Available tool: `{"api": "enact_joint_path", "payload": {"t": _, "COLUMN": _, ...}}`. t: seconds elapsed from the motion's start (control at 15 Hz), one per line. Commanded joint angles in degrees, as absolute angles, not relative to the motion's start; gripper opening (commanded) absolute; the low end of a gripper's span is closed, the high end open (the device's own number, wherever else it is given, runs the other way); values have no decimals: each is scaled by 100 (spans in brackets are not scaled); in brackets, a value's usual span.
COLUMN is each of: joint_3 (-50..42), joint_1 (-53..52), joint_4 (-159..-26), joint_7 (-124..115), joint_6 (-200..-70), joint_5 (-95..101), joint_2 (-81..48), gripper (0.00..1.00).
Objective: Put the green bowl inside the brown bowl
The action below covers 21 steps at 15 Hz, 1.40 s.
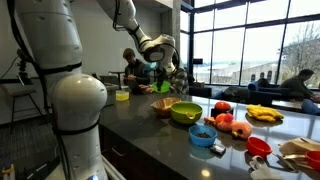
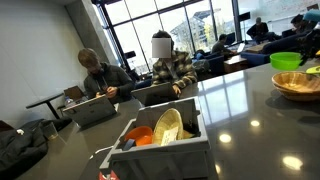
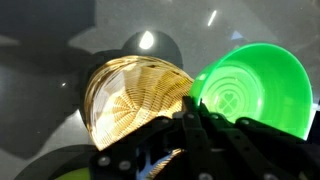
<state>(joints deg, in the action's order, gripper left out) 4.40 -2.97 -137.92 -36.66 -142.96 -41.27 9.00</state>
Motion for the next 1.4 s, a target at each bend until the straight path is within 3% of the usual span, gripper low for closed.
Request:
{"api": "enact_joint_path", "payload": {"t": 0.0, "joint_3": 347, "joint_1": -252, "joint_4": -13962, "joint_7": -3603, "joint_6": -14373, "joint_5": -4398, "joint_2": 1005, "gripper": 1}}
{"api": "enact_joint_path", "payload": {"t": 0.53, "joint_3": 233, "joint_1": -164, "joint_4": -14136, "joint_7": -3560, "joint_6": -14356, "joint_5": -4712, "joint_2": 931, "gripper": 1}}
{"api": "enact_joint_path", "payload": {"t": 0.6, "joint_3": 229, "joint_1": -159, "joint_4": -14142, "joint_7": -3572, "joint_6": -14341, "joint_5": -4721, "joint_2": 922, "gripper": 24}}
{"api": "enact_joint_path", "payload": {"t": 0.87, "joint_3": 235, "joint_1": -152, "joint_4": -14158, "joint_7": -3578, "joint_6": -14339, "joint_5": -4729, "joint_2": 921, "gripper": 46}}
{"api": "enact_joint_path", "payload": {"t": 1.33, "joint_3": 446, "joint_1": -283, "joint_4": -14353, "joint_7": -3760, "joint_6": -14523, "joint_5": -4615, "joint_2": 1190, "gripper": 94}}
